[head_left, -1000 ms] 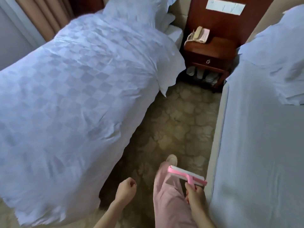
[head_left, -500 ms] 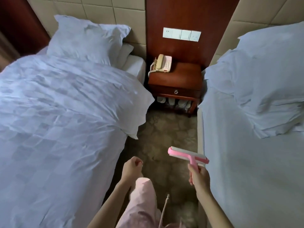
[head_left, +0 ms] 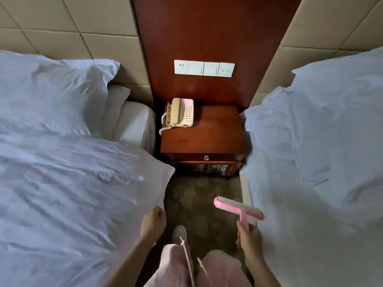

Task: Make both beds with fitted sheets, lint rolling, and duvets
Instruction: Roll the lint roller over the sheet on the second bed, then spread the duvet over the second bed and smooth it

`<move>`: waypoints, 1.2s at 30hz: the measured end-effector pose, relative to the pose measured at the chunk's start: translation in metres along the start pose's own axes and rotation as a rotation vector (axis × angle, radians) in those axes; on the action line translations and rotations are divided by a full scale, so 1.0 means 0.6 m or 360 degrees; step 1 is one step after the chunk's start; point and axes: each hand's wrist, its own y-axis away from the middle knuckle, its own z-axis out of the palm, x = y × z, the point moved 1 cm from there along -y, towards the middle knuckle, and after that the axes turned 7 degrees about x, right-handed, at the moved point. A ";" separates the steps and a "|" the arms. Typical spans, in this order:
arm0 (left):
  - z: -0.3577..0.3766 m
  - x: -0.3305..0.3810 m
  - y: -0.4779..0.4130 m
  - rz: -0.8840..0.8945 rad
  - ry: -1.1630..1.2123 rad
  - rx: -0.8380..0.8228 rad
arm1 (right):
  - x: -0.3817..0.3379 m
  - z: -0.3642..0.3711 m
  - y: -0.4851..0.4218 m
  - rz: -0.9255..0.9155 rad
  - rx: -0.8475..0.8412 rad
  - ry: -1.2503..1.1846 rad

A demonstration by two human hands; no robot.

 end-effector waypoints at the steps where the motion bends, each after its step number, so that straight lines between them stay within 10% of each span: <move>1: -0.011 0.038 -0.045 0.0032 0.0013 0.0006 | -0.040 0.011 -0.023 -0.0024 -0.0019 -0.0036; 19: 0.083 0.432 -0.480 -0.0171 0.0228 -0.0001 | -0.469 0.160 -0.570 0.0209 -0.0449 0.0060; 36: 0.200 0.456 -0.697 0.0057 0.0117 -0.0101 | -0.442 0.426 -0.815 -0.0162 -0.0267 0.0247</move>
